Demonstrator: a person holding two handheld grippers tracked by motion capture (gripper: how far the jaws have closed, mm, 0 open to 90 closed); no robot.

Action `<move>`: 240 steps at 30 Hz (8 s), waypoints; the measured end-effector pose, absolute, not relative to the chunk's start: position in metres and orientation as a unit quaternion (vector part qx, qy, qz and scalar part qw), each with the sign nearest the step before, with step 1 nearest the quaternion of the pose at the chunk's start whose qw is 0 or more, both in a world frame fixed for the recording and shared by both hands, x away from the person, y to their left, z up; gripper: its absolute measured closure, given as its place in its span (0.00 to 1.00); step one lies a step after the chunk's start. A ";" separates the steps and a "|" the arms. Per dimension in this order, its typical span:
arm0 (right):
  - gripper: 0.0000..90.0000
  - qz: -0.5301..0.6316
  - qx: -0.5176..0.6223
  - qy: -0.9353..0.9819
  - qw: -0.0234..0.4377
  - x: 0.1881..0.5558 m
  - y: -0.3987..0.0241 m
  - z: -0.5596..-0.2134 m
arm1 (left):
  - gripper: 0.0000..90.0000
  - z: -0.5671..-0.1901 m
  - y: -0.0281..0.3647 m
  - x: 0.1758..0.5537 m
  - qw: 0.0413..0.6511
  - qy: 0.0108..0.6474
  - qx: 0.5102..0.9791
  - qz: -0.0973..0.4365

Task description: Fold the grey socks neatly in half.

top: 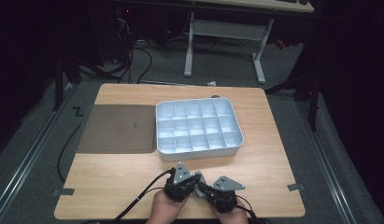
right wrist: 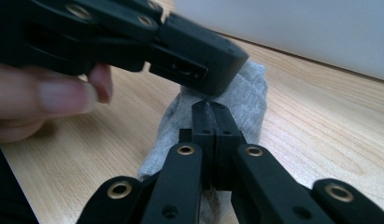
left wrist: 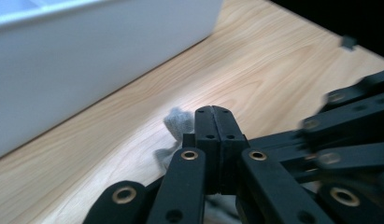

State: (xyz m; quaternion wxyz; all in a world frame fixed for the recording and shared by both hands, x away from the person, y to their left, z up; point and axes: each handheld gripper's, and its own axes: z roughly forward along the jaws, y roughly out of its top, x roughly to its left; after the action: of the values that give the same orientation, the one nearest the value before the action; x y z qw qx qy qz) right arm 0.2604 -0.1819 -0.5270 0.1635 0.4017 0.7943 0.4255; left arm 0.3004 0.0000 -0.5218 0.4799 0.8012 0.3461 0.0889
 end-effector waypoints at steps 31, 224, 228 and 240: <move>1.00 0.425 0.398 0.801 0.137 0.251 -0.178 -0.524 | 1.00 -0.531 -0.002 0.310 0.463 0.343 0.809 0.116; 0.83 0.129 0.427 0.888 0.111 0.321 -0.223 -0.474 | 0.46 -0.526 0.153 0.282 0.489 0.403 0.756 0.166; 0.83 0.127 0.427 0.889 0.108 0.322 -0.222 -0.472 | 0.46 -0.527 0.153 0.283 0.489 0.404 0.756 0.163; 0.83 0.135 0.436 0.883 0.109 0.327 -0.230 -0.447 | 0.46 -0.527 0.154 0.283 0.493 0.407 0.753 0.156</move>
State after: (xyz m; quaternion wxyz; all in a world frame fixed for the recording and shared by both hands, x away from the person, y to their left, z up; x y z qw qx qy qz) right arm 0.3271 -0.2302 -0.4471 0.1090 0.4361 0.8831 0.1346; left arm 0.2835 0.1543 -0.5267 0.4926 0.7530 0.4075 0.1559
